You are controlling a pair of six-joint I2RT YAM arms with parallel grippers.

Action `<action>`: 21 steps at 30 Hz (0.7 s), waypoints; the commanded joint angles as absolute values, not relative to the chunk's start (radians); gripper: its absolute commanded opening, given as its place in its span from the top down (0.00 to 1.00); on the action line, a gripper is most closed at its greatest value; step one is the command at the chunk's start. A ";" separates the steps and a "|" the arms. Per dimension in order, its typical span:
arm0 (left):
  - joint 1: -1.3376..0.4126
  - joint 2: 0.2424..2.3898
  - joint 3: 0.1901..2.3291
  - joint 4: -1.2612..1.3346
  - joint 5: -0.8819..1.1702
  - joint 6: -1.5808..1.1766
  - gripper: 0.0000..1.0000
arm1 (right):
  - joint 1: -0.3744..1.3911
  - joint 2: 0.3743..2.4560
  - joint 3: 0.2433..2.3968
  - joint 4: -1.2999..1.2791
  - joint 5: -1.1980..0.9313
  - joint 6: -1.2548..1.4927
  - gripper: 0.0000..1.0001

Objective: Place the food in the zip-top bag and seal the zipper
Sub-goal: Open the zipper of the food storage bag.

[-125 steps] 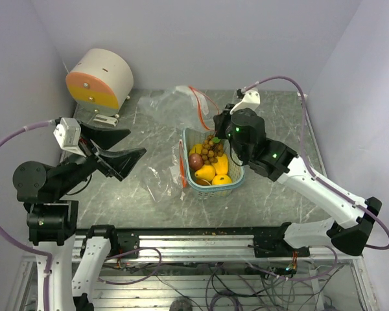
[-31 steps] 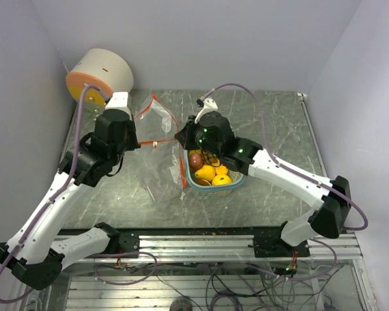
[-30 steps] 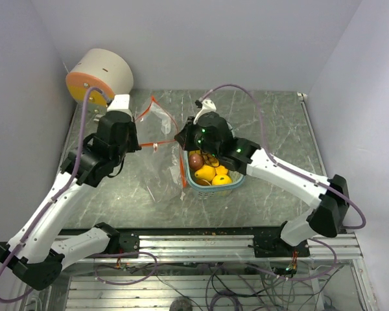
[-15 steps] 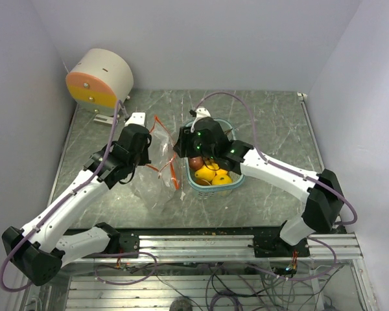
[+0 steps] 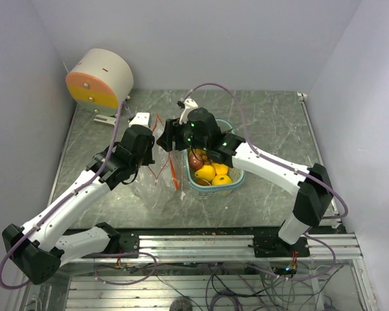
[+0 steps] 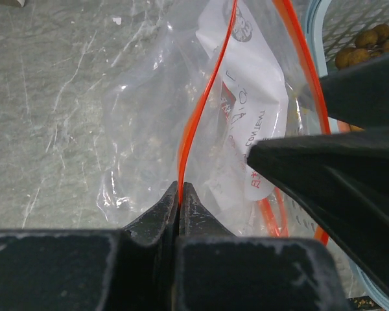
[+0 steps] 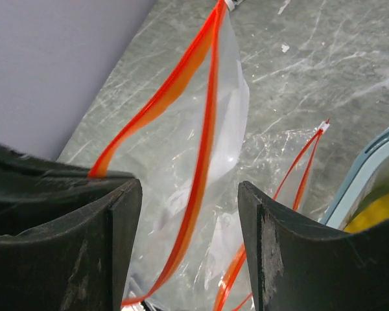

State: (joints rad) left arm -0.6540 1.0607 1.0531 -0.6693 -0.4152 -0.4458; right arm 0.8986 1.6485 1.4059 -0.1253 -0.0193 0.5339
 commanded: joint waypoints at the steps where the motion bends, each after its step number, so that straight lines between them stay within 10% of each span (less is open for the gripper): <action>1: -0.668 1.021 1.062 -0.640 -0.414 -0.450 0.93 | 0.904 1.722 1.478 -0.181 -0.002 0.524 0.39; 21: -0.669 0.889 1.395 -1.031 -0.777 -0.402 0.93 | 0.927 1.846 1.489 -0.442 0.436 0.551 0.54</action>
State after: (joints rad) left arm -0.6762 0.9173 1.3228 -0.9028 -0.6071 -0.4183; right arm 0.9562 1.8072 1.5196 -0.3500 0.3374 0.5537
